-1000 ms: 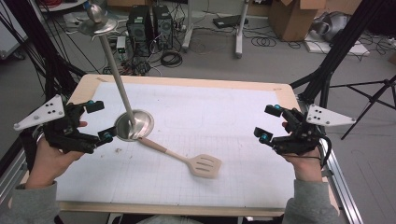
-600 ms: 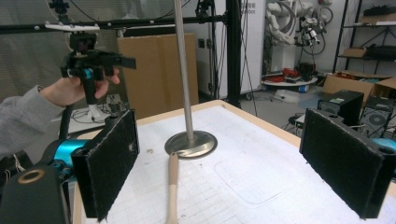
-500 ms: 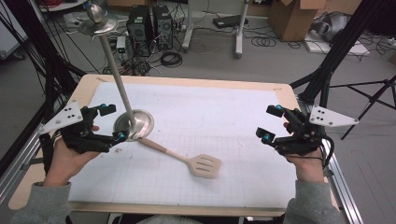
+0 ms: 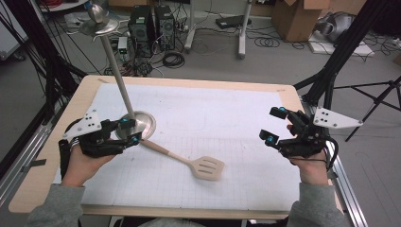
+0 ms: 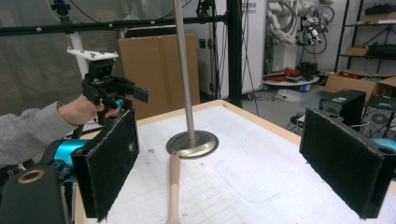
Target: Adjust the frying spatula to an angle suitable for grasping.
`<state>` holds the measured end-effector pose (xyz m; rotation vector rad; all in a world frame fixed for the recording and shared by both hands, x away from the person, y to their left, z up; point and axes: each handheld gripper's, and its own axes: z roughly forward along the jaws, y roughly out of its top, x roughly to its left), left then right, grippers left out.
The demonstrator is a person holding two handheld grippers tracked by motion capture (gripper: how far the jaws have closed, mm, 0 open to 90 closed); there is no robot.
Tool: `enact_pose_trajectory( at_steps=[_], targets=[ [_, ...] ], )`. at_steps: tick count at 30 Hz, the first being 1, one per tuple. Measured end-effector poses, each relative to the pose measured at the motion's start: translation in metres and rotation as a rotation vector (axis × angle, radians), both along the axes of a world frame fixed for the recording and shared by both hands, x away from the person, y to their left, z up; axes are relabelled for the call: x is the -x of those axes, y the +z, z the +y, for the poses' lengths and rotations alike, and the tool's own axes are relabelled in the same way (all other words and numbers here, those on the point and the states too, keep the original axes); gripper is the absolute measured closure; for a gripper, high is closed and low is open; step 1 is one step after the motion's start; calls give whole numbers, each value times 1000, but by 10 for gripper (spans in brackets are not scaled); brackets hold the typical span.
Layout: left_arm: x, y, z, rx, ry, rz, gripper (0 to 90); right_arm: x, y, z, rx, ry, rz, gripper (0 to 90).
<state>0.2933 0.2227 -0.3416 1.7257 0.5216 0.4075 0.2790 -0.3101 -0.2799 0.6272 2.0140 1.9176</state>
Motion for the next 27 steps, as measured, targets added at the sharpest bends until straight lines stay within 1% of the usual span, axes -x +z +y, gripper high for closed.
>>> enact_pose_trajectory(
  at_steps=[1,2,3,4,5,6,7,8,10,11,12,13,14,15,16,17,20,22,23,24,25,27],
  targets=[
    [-1,-2,-1,-10,-5,5,528,0,0,0,0,0,0,109],
    [-2,-7,-3,-32,2,21,571,0,0,0,3,2,0,109],
    [-2,-7,-3,-32,2,21,608,0,0,0,3,2,0,109],
    [-4,-10,-3,-46,8,39,644,0,-1,1,9,1,-8,109],
    [-5,-13,-3,-51,12,58,644,0,-1,1,9,1,-8,109],
    [-6,-16,-3,-59,16,69,667,0,-1,1,7,0,-12,109],
    [-8,-20,-3,-66,22,75,711,0,-1,1,7,0,-15,109],
    [-9,-25,-2,-79,16,80,759,0,-1,1,7,1,-15,109],
    [-10,-29,-1,-87,9,62,812,0,-1,1,8,3,-16,109],
    [-10,-31,-1,-81,1,60,842,0,-1,2,10,8,-9,109],
    [-11,-32,-1,-79,-4,54,856,0,-1,2,6,15,-13,109],
    [-11,-33,0,-84,-15,47,874,0,-1,3,4,25,-9,109],
    [-11,-33,0,-84,-15,47,886,0,-1,3,4,25,-9,109],
    [-11,-34,-1,-86,-24,41,886,0,-2,4,4,30,-21,109],
    [-12,-35,-1,-90,-30,40,895,0,-2,5,4,32,-20,109],
    [-13,-38,-3,-101,-53,46,895,0,-2,6,5,31,-21,109],
    [-15,-42,-5,-114,-65,46,896,0,-2,6,12,29,-21,109],
    [-19,-47,-8,-103,-76,57,896,-1,-3,7,12,31,-19,109],
    [-19,-47,-8,-103,-76,57,896,0,-3,7,11,30,-7,109],
    [-20,-49,-9,-102,-83,67,896,0,-3,7,10,30,-9,109],
    [-23,-53,-10,-110,-87,78,896,0,-3,7,11,30,-10,109],
    [-25,-56,-12,-111,-85,94,896,-1,-3,7,10,27,-12,109]
  ],
)
